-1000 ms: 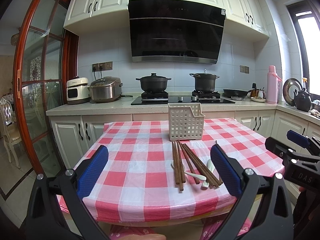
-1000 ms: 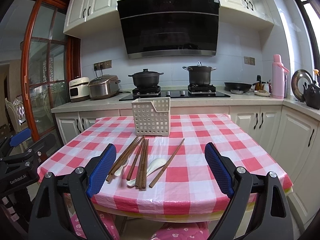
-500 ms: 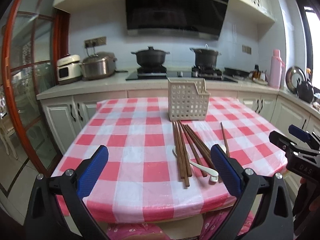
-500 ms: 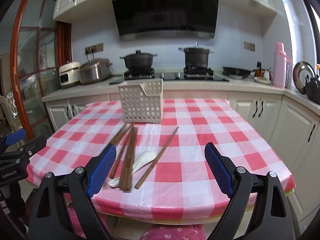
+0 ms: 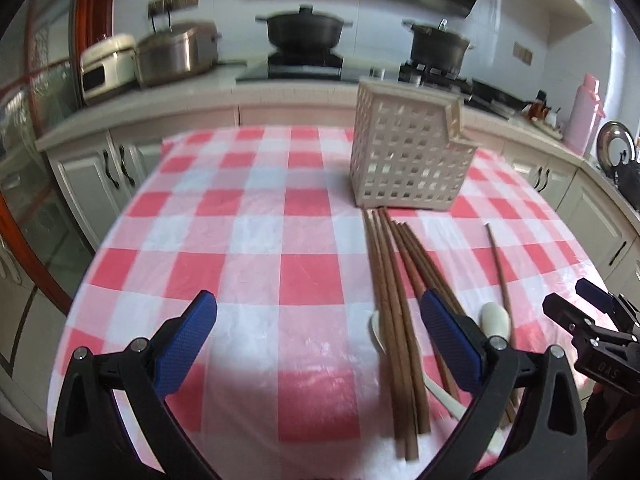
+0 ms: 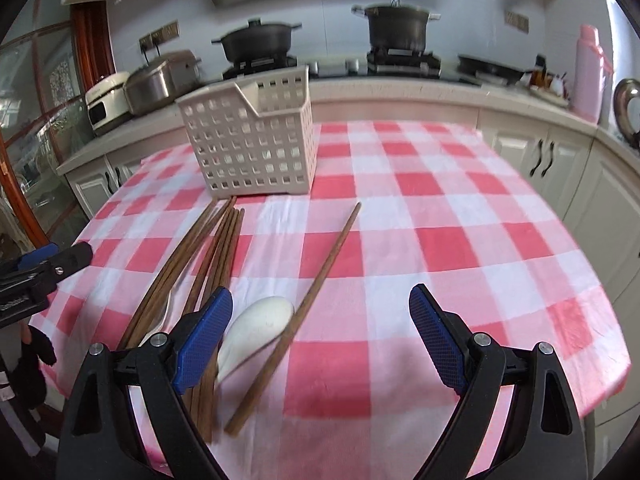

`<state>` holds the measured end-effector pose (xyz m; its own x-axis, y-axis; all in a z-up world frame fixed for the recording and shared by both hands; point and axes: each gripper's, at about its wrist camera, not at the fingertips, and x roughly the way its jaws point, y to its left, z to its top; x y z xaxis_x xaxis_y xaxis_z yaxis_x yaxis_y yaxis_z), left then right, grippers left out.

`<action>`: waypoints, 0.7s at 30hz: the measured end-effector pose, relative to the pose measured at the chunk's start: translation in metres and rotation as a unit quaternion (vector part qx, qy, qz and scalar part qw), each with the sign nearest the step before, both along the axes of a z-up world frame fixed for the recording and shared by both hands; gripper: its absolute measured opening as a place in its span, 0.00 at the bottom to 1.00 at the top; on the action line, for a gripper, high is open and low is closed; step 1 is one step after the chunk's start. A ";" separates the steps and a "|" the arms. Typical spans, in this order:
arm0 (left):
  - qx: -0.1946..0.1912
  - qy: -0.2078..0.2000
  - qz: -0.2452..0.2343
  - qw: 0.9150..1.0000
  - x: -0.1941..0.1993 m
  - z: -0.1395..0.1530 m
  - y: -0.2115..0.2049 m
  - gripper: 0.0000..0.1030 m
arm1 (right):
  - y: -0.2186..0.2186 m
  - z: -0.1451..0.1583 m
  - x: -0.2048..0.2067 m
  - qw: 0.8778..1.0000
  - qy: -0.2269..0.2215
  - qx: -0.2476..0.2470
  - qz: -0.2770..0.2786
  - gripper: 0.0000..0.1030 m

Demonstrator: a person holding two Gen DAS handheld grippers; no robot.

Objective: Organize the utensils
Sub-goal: 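Lower both tools toward the wooden chopsticks on the cloth, then close the right tool on the loose chopstick while the left tool grasps one from the pile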

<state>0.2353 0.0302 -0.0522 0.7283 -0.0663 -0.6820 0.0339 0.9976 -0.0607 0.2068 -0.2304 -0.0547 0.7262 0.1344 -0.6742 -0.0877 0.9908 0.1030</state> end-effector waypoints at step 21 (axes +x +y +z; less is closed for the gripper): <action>-0.001 0.112 -0.033 0.993 0.100 -0.052 -0.007 0.95 | 0.005 -0.038 0.093 0.993 0.115 -0.031 -0.027 0.31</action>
<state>0.3350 0.0233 -0.1039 0.5525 -0.1104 -0.8262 0.0851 0.9935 -0.0758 0.2996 -0.2253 -0.0931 0.5579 0.0522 -0.8282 -0.0155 0.9985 0.0525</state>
